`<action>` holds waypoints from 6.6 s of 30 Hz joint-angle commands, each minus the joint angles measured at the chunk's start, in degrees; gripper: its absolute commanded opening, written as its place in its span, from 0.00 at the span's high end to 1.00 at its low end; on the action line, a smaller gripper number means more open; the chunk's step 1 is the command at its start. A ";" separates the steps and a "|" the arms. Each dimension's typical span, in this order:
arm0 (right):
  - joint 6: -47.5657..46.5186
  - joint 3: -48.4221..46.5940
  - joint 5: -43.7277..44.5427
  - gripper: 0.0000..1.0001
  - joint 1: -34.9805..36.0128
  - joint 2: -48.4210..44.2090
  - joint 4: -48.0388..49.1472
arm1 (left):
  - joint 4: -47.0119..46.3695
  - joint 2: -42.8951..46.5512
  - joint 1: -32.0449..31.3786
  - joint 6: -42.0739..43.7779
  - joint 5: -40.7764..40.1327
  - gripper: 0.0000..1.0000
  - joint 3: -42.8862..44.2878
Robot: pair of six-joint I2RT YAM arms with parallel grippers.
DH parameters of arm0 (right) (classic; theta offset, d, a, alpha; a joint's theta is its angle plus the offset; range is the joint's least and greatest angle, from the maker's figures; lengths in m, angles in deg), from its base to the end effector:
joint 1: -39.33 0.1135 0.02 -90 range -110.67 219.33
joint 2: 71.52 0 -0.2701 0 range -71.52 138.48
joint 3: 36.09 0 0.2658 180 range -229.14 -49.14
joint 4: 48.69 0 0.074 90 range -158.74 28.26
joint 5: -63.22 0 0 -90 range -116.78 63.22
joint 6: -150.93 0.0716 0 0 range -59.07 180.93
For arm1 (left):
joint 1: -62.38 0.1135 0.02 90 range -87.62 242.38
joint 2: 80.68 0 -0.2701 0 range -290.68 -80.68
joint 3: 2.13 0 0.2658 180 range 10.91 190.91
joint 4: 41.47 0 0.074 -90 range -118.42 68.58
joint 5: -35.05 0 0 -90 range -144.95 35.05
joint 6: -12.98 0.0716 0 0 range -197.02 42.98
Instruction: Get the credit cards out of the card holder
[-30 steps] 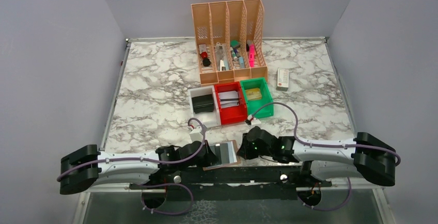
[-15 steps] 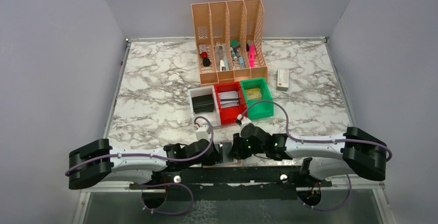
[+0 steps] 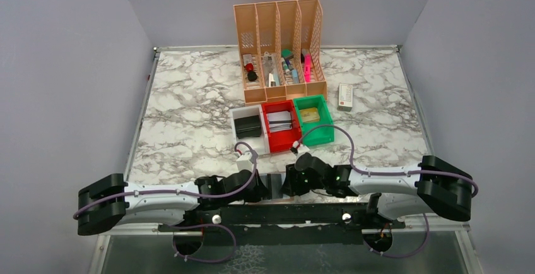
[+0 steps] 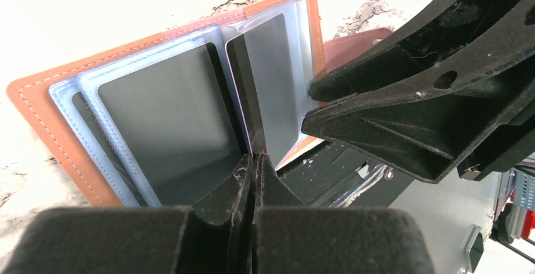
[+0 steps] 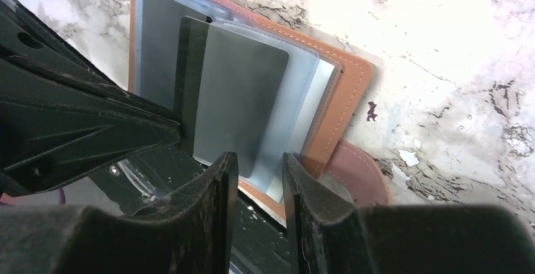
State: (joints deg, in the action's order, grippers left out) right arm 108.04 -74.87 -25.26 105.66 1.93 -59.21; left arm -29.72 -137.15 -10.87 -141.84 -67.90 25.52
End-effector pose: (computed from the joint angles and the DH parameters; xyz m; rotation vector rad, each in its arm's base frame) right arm 0.1078 0.2413 0.1179 -0.4132 2.5240 0.8629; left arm 0.0767 -0.1992 0.1170 0.0528 2.4676 -0.9593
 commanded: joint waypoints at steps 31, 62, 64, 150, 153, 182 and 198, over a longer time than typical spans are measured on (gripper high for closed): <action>5.37 2.48 -5.82 0.63 0.17 8.73 12.78 | -5.08 5.80 -0.15 -1.30 -1.25 0.73 -5.05; -1.26 -2.61 9.77 0.62 0.21 -7.02 -4.56 | 25.23 16.94 -0.14 3.49 -16.84 1.00 9.80; -1.90 -2.83 10.57 0.62 0.14 -9.04 -4.15 | 25.21 15.41 -0.01 4.97 -17.37 1.00 10.91; -20.02 -18.01 -7.64 0.99 -20.29 -2.70 -2.18 | 36.70 9.69 48.62 38.13 -1.85 0.01 28.50; -23.80 -22.72 -1.17 0.99 -16.62 -0.30 -4.83 | 34.39 10.86 55.47 39.50 0.50 0.01 26.25; -63.93 -52.92 37.23 0.99 -2.78 39.40 -2.79 | 33.25 18.09 56.82 39.26 1.17 0.01 23.91; -72.96 -51.92 27.99 0.82 -2.78 43.81 -0.16 | 32.77 17.67 56.91 39.71 1.92 0.01 23.71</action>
State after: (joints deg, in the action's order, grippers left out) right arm 36.07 -126.83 6.89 102.75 45.07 -60.39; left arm 4.63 -119.71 45.78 -103.04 -67.27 49.61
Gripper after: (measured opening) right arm 0.144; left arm 0.987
